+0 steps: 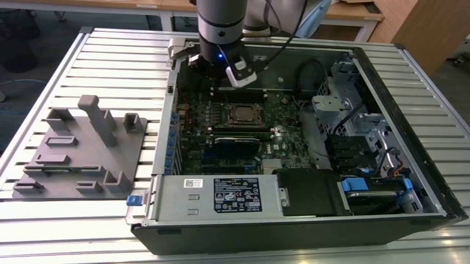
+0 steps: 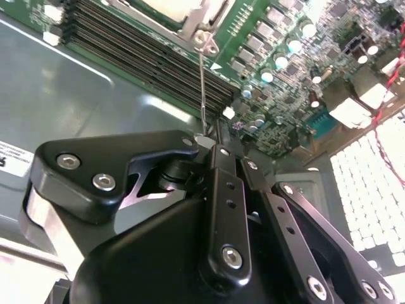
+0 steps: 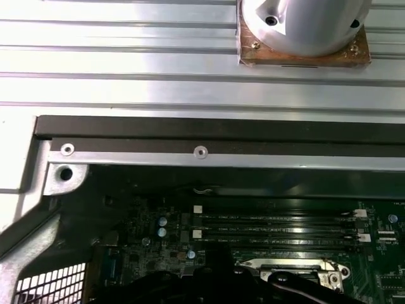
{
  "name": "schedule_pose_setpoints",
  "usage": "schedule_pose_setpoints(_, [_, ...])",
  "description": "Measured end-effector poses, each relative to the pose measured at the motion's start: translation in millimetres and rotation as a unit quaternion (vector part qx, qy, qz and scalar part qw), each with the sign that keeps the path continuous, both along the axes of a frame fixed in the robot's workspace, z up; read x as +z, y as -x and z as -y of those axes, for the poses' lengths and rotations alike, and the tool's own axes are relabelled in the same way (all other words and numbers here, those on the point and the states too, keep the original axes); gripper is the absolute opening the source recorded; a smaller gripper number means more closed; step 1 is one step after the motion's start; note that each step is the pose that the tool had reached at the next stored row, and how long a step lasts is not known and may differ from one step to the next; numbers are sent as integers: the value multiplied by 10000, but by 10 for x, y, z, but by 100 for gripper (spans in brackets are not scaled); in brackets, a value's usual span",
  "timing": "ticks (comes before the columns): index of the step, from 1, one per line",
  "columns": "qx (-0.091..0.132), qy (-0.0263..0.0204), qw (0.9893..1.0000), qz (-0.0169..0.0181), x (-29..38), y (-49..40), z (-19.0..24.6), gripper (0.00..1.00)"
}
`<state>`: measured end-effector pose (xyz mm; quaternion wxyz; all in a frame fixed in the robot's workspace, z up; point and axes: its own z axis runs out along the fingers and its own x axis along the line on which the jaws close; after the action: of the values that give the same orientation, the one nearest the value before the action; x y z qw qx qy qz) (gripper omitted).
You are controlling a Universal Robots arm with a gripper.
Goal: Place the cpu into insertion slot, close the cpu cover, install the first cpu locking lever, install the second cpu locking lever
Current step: 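Install the first cpu locking lever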
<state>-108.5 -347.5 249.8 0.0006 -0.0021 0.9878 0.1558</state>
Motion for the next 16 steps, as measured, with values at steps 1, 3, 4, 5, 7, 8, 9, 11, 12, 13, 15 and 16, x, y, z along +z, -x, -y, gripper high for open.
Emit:
schedule_pose_setpoints(1, [0,0,10000,0,-1,-20,0,10])
schedule_pose_setpoints(3, [0,0,10000,-1,-2,-60,0,10])
schedule_pose_setpoints(4, [-1,0,10000,0,-3,-78,0,10])
schedule_pose_setpoints(5, [0,0,10000,0,-3,-95,0,10])
schedule_pose_setpoints(7, [0,0,10000,0,-5,-129,0,10])
schedule_pose_setpoints(8, [0,0,10000,0,-5,-146,0,10])
schedule_pose_setpoints(9, [0,0,10000,0,-6,-165,0,10])
schedule_pose_setpoints(11, [0,2,10000,-1,-6,-208,0,10])
schedule_pose_setpoints(12, [0,2,10000,0,-6,-230,0,10])
schedule_pose_setpoints(13, [0,2,10000,0,-7,-252,0,10])
schedule_pose_setpoints(15, [0,2,10000,0,-7,-295,0,10])
schedule_pose_setpoints(16, [0,3,10000,-1,-6,-304,1,10])
